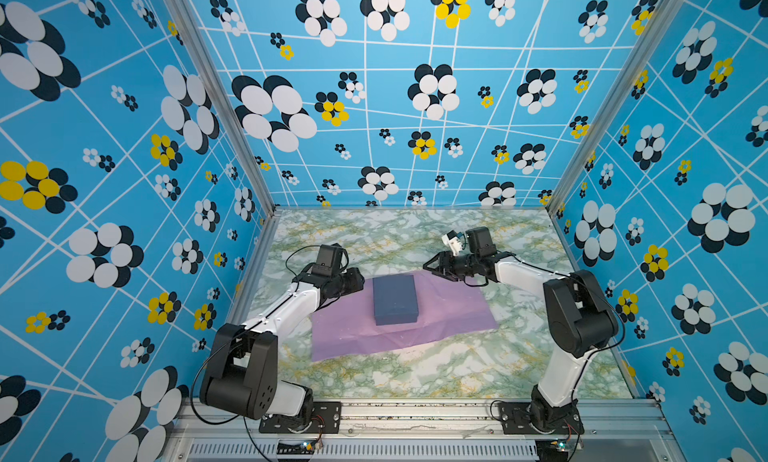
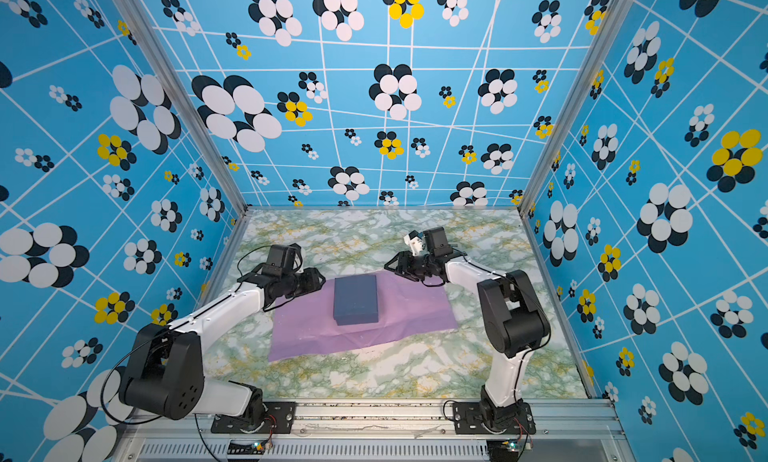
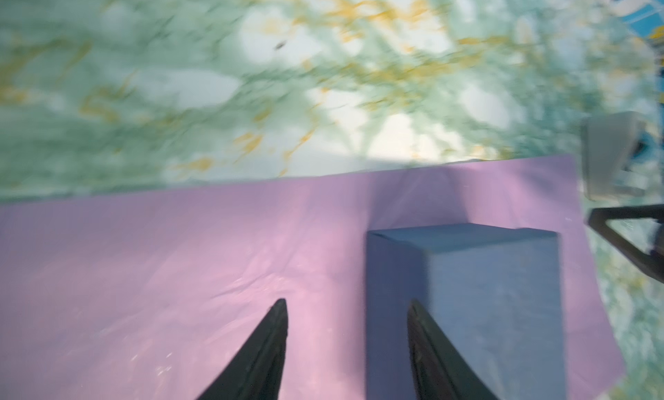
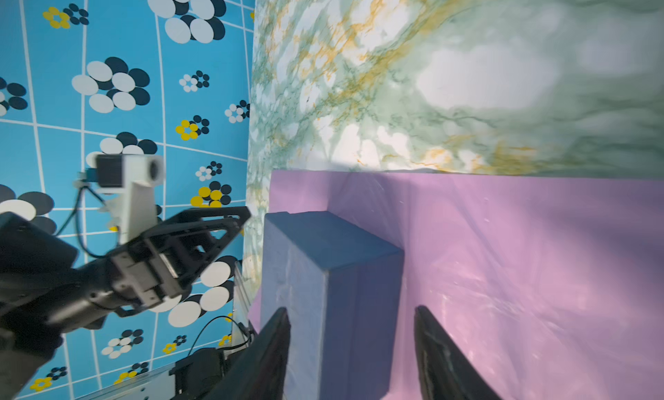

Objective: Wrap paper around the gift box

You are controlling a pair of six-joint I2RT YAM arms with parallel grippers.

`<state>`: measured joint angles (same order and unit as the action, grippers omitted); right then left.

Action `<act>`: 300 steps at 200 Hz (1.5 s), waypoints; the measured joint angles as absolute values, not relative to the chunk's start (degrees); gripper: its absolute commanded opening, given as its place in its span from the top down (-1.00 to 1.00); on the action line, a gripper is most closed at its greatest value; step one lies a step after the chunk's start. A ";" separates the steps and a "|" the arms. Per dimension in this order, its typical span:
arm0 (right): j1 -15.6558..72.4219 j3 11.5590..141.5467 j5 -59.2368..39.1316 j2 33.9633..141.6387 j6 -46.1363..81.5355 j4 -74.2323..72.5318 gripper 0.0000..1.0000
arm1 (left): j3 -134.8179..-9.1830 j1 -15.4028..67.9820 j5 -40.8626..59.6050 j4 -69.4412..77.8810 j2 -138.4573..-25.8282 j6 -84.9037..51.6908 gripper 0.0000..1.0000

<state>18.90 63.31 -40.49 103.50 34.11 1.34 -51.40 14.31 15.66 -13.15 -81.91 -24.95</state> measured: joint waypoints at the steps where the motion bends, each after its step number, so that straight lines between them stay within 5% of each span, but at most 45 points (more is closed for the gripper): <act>1: 18.90 63.18 -40.47 103.37 34.11 1.37 0.15 | -51.55 14.33 15.84 -13.08 -81.93 -24.69 -0.17; 39: 20.43 54.63 -38.52 101.67 37.34 0.25 0.44 | -64.23 15.14 29.04 -15.46 -90.96 -11.64 -0.21; 113: 20.97 50.13 -31.16 103.20 41.19 0.14 0.62 | -88.47 19.94 40.12 -33.28 -115.35 4.56 -0.25; 300: 22.68 45.08 -24.38 101.56 48.60 -8.14 0.87 | -82.81 20.86 45.23 -44.51 -113.82 10.92 -0.03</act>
<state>22.68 45.08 -24.38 101.56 48.60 -8.14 -82.81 20.86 45.23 -44.51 -113.82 10.92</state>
